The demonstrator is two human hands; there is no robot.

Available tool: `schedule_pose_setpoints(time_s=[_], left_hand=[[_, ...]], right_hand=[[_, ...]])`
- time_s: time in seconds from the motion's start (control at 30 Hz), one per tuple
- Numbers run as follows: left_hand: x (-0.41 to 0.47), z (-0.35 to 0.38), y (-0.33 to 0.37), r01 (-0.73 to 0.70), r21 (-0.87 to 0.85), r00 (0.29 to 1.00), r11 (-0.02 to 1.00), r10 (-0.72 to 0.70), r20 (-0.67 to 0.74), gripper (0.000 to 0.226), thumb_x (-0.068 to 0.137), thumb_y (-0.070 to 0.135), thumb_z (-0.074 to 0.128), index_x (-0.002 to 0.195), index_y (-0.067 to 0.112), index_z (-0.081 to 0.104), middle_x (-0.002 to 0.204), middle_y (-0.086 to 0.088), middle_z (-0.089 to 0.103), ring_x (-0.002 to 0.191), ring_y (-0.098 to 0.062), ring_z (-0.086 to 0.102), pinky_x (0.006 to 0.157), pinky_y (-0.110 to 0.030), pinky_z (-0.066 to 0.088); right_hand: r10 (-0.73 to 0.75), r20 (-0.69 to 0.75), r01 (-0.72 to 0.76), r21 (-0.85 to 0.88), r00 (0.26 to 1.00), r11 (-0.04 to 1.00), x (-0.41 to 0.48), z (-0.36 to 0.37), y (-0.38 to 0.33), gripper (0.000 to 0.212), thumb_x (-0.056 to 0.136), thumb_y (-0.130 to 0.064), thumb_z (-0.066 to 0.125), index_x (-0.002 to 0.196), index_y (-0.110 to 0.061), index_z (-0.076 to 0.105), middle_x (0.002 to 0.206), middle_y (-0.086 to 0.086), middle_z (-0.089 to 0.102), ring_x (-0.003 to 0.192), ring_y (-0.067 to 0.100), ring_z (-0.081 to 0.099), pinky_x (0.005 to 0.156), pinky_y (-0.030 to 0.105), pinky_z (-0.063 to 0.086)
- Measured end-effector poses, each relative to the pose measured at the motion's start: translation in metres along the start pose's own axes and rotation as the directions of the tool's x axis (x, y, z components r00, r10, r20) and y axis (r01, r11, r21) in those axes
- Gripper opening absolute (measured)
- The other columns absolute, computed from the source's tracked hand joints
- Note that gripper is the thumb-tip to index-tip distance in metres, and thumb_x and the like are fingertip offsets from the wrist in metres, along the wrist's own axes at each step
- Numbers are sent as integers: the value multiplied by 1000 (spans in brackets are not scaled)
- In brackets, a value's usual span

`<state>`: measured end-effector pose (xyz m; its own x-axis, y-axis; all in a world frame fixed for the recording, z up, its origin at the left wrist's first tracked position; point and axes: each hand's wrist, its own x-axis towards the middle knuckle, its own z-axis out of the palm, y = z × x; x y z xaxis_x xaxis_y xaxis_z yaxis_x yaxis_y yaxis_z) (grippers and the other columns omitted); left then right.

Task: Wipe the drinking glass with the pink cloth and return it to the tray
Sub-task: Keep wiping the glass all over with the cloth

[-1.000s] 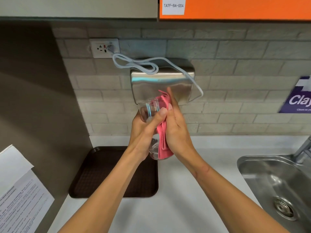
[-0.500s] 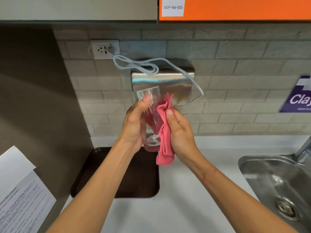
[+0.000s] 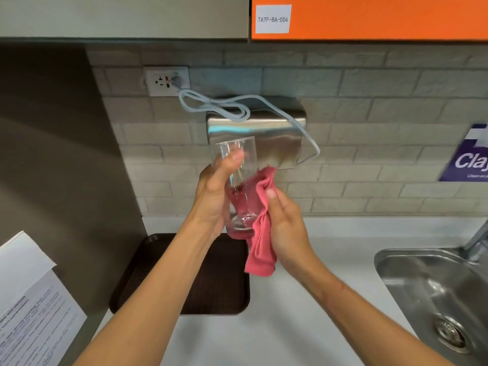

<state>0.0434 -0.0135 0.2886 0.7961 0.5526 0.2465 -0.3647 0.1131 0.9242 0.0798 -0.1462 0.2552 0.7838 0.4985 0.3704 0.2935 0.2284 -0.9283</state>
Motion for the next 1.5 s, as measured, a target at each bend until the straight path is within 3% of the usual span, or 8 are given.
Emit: schedule_pose_setpoints(time_s=[0.2, 0.53, 0.63, 0.8, 0.93, 1.17, 1.4, 1.5], left_hand=[[-8, 5, -8, 62, -49, 998, 997, -63, -27, 73, 76, 56, 84, 126, 5, 74, 110, -10, 84, 103, -26, 81, 93, -39, 63], [-5, 0, 0, 0, -168, 1000, 986, -5, -29, 110, 62, 65, 93, 136, -9, 61, 127, -32, 69, 113, -41, 69, 112, -59, 52], [-9, 3, -7, -34, -82, 997, 996, 28, -75, 99, 72, 62, 85, 132, -12, 59, 115, -31, 70, 106, -37, 70, 113, -64, 50], [-6, 10, -20, -190, 154, 954, 970, 219, -206, 71, 78, 62, 70, 118, 3, 65, 104, -10, 68, 89, -9, 67, 81, -16, 53], [-2, 19, -25, -214, 471, 911, 856, 348, -219, 55, 93, 57, 71, 130, 16, 66, 112, -3, 68, 98, -10, 64, 80, -8, 48], [-14, 29, -22, -184, 316, 963, 931, 235, -132, 69, 86, 63, 60, 122, 5, 66, 97, 2, 75, 89, -3, 75, 81, -22, 59], [-3, 12, -13, -32, 12, 988, 999, 34, -149, 57, 90, 63, 59, 84, 7, 66, 65, 0, 65, 56, -8, 66, 62, -24, 58], [-2, 3, -16, 75, -109, 993, 991, -84, -80, 75, 86, 73, 68, 112, 4, 77, 106, -13, 82, 104, -20, 80, 94, -36, 63]], right_hand=[[-344, 114, 361, -386, 932, 849, -10, 13, 12, 54, 111, -16, 33, 164, -10, 21, 172, 1, 27, 160, 9, 21, 131, 31, 23], [-385, 216, 439, -342, 897, 831, -3, 15, 8, 54, 112, -17, 34, 164, -9, 21, 168, 0, 33, 156, 8, 31, 126, 32, 33], [-117, 89, 132, -190, 989, 973, 7, 10, -7, 33, 114, -30, 32, 125, -31, 63, 104, -26, 72, 98, -10, 67, 88, 20, 53], [53, -57, -61, -149, 997, 987, 15, 13, -14, 47, 113, -39, 32, 75, -21, 52, 58, -8, 54, 46, -2, 54, 50, 16, 45], [-86, -159, 49, -221, 984, 974, 8, 17, 8, 39, 113, -37, 27, 91, -25, 57, 74, -7, 58, 63, 2, 59, 63, 18, 46], [-295, -77, 267, -255, 952, 929, 25, 13, -6, 44, 113, -27, 30, 152, -15, 46, 139, 4, 63, 132, 13, 61, 112, 40, 50], [-388, 237, 454, -495, 891, 740, -7, 7, 9, 58, 110, -15, 35, 164, -5, 15, 176, 5, 9, 164, 17, 2, 134, 41, 13], [-396, 303, 498, -497, 867, 711, -5, 5, 9, 57, 110, -14, 37, 163, -4, 19, 175, 6, 10, 164, 21, 1, 134, 42, 13]])
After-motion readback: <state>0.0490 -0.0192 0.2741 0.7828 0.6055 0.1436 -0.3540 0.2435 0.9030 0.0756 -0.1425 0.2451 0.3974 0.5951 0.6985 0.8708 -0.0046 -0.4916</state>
